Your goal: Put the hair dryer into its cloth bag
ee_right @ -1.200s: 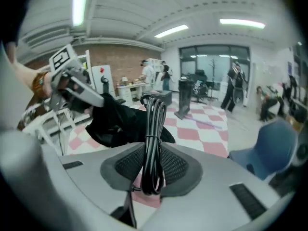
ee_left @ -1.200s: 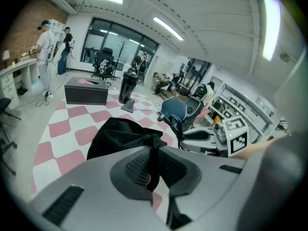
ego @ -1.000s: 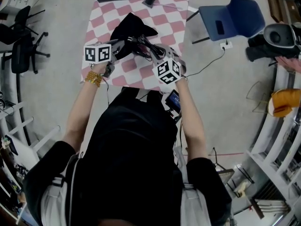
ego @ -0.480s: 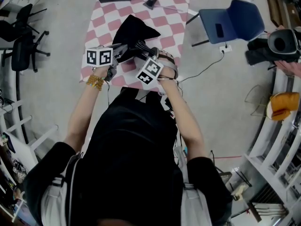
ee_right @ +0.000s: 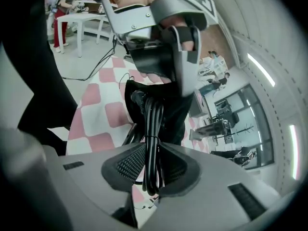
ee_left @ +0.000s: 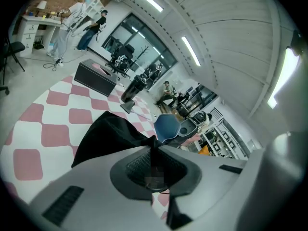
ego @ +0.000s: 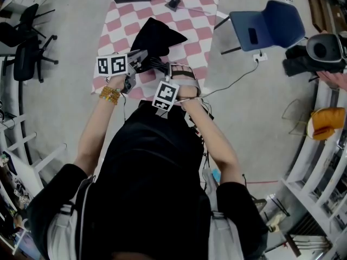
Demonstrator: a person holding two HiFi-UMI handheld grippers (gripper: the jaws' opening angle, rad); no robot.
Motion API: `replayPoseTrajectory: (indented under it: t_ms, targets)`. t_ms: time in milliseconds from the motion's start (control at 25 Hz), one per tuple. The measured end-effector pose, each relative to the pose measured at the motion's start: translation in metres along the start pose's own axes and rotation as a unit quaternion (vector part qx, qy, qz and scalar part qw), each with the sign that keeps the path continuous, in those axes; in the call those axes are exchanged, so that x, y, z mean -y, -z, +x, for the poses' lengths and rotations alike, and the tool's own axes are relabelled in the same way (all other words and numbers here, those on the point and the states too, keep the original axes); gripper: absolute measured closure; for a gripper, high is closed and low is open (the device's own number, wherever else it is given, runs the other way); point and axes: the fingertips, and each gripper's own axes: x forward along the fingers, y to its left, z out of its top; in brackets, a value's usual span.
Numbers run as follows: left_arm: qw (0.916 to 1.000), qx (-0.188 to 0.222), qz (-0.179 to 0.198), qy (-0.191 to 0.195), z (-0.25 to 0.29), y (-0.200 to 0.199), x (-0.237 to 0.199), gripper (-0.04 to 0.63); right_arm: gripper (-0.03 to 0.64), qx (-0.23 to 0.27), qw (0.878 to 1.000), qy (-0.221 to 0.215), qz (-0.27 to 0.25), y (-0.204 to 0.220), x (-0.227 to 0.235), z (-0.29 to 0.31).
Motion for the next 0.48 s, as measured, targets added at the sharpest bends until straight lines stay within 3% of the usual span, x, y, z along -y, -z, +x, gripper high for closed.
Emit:
replayPoseTrajectory:
  t_ms: [160, 320, 480]
  targets:
    - [0.9995, -0.016, 0.021, 0.015, 0.003, 0.009, 0.015, 0.566, 0.531, 0.000, 0.999, -0.038, 0.004, -0.010, -0.013, 0.009]
    - [0.9950, -0.052, 0.083, 0.016, 0.002, 0.022, 0.022, 0.566, 0.532, -0.008, 0.993, -0.070, 0.097, -0.002, -0.001, 0.021]
    - [0.9849, -0.097, 0.143, 0.009, 0.003, 0.046, 0.023, 0.566, 0.532, -0.011, 0.976, -0.105, 0.192, 0.007, 0.014, 0.030]
